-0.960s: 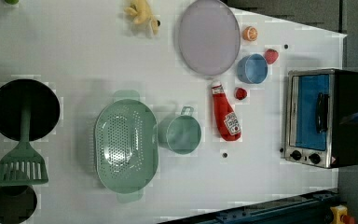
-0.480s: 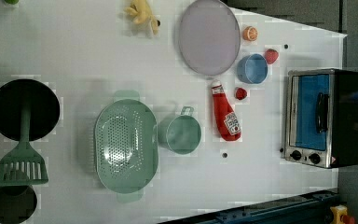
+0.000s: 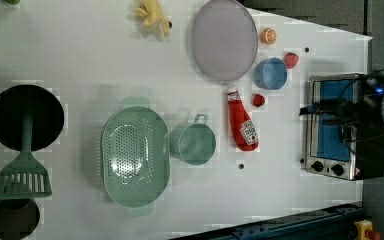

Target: Pick Ketchup from the table and place it in strainer.

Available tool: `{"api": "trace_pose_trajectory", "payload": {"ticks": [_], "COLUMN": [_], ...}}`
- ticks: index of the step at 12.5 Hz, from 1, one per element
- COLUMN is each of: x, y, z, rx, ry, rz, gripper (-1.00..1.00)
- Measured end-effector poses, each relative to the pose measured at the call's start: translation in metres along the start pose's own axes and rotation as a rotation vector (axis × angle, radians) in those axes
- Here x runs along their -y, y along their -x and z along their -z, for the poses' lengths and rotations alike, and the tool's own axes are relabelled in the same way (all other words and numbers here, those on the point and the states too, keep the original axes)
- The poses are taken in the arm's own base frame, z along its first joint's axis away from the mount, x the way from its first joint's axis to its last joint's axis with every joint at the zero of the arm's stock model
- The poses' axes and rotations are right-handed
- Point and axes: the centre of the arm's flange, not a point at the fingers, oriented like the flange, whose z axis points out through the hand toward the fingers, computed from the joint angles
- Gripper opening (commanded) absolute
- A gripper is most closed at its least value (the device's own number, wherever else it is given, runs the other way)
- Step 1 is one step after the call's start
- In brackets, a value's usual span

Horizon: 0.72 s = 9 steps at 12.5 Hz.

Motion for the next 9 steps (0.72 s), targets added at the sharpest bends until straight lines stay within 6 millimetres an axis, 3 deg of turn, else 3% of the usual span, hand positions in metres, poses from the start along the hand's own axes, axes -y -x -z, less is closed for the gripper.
{"api": "trace_pose_trajectory", "payload": {"ticks": [4, 9], "x": [0.001, 0.005], "y": [0.018, 0.026], "z": [-0.050, -0.084], "rx": [-0.017, -0.103], "ry": [-0.006, -0.004], "rz": [0.285, 0.393], "gripper": [1.00, 1.00]}}
